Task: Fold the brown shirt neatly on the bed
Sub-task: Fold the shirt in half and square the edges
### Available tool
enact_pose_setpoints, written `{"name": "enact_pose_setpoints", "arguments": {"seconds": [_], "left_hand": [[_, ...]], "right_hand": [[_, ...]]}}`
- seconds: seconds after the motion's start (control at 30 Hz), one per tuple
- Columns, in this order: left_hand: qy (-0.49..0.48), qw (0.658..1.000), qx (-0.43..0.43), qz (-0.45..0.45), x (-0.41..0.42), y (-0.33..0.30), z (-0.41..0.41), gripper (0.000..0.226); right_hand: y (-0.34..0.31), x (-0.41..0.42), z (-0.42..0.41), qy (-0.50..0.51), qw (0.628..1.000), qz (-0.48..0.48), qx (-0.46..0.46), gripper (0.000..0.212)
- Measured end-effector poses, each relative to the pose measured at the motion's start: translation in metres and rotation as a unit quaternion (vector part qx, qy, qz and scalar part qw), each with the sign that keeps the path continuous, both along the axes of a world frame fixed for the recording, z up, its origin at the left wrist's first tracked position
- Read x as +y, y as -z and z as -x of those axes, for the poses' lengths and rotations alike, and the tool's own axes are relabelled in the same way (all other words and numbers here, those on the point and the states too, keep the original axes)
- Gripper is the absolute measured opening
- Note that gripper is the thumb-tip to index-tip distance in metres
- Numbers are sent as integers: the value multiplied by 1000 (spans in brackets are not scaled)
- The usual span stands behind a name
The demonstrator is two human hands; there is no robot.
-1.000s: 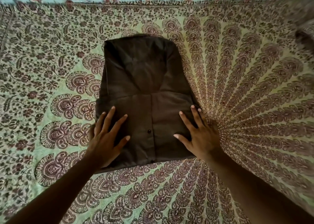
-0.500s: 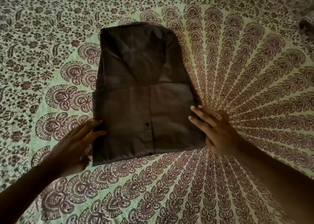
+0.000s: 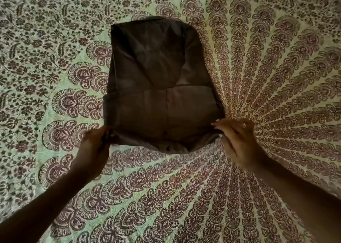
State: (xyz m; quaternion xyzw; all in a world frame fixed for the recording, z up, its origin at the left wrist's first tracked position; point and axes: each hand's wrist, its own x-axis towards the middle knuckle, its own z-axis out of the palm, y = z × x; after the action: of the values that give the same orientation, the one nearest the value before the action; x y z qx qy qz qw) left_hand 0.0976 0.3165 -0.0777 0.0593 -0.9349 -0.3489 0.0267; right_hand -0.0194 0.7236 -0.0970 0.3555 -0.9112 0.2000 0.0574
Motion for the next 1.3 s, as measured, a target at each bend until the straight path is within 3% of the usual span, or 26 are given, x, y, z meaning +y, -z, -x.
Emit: {"name": "enact_pose_setpoints", "arguments": {"seconds": [0.07,0.2,0.3,0.5,0.67,0.8,0.87,0.97,1.03,1.17,1.3], "left_hand": [[-70,996,-17,-59,-2,-14,18,26],[-134,981,46,-132,-12,-47,76,17],[-166,978,52,-112,-22,-60,128,32],[-220,969,82,-80,-66,-45,249,41],[-300,935,-4,-186,-98,-15,342,29],[-296,909,-88,-281,-100,-6,365,50],[-296,926,-94,-213,-98,-3,362,47],[-313,937,-46,-146,-98,2,354,36],[-330,934,-5,-139,-98,4,354,27],[-336,935,21,-111,-96,3,361,30],[-226,967,69,97,-68,-7,347,49]], "right_hand": [[-18,-12,11,55,995,76,-31,31],[-57,-43,61,118,980,154,-35,33],[-75,-68,115,148,974,167,-42,29],[-91,-117,240,171,972,160,-15,27],[-82,-155,333,189,975,100,-64,34],[-56,-179,372,248,962,59,-97,22],[-41,-185,377,274,946,92,-149,24],[-23,-185,378,332,883,194,-269,46],[-18,-184,384,359,868,232,-252,41],[-20,-199,401,362,896,173,-187,38],[-26,-211,371,336,939,21,-66,48]]}}
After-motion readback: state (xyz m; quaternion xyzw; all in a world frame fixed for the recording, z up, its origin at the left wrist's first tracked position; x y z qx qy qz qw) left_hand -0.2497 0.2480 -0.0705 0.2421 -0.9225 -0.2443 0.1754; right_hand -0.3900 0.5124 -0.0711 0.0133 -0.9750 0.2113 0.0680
